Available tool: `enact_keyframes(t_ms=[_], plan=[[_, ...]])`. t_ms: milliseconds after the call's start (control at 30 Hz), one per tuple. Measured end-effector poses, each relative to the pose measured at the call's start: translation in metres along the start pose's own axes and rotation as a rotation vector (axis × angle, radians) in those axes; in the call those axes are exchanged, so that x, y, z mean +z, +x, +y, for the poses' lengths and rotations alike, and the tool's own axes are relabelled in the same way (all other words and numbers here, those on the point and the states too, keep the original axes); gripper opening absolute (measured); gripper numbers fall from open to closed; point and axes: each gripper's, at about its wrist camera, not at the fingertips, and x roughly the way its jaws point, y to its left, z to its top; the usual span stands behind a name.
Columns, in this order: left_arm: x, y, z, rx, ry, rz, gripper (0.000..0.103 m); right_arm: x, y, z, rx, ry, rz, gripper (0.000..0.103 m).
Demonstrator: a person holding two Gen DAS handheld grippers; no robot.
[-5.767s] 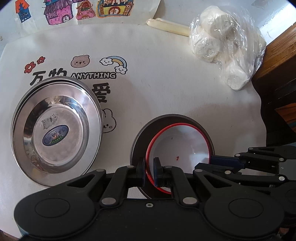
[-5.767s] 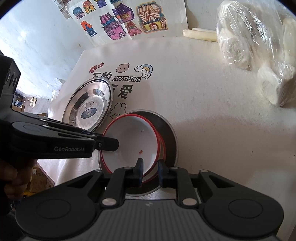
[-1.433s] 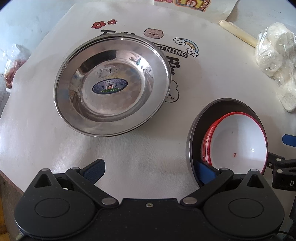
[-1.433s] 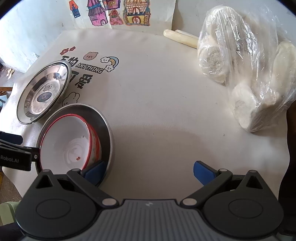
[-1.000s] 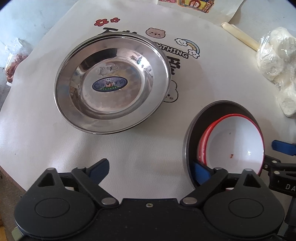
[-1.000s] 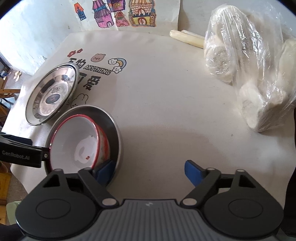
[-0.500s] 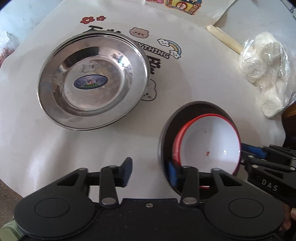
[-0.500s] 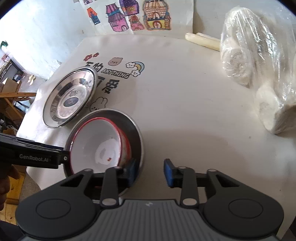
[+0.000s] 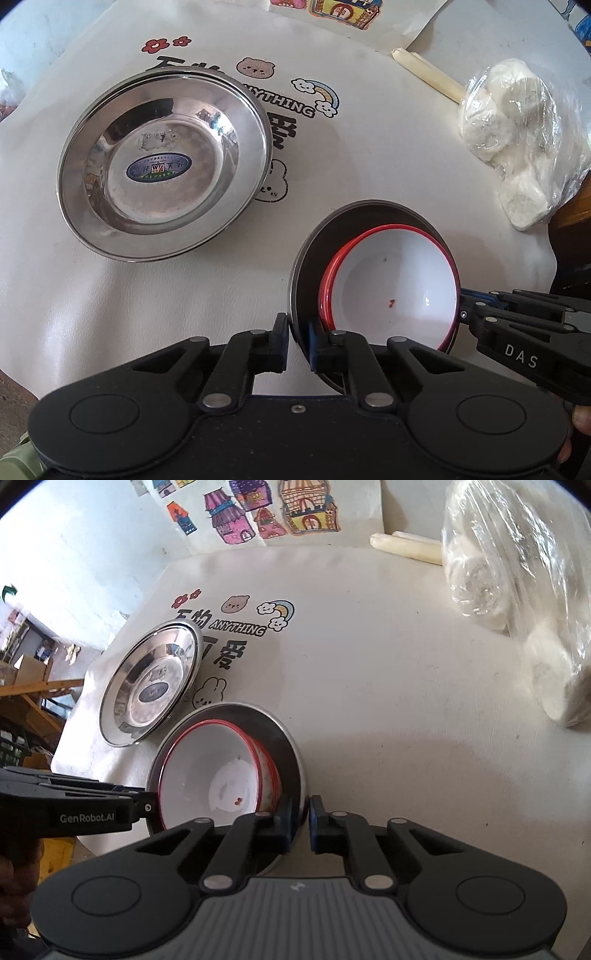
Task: Organize plates and bowls
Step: 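Close both grippers on the steel bowl rim, then lift the bowl stack with both grippers and carry it over the steel plate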
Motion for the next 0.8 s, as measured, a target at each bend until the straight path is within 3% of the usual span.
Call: enact_keyframes(t_ms=[300,800], plan=[[0.002,-0.001,-0.005,0.034,-0.001,0.039,0.009,0.000,0.002,-0.002,0.010,0.056,0.040,0.010],[0.014,-0.010,0.002,-0.017,0.027,0.063,0.009,0.002,-0.010,0.006,-0.016,0.149,0.028,0.010]])
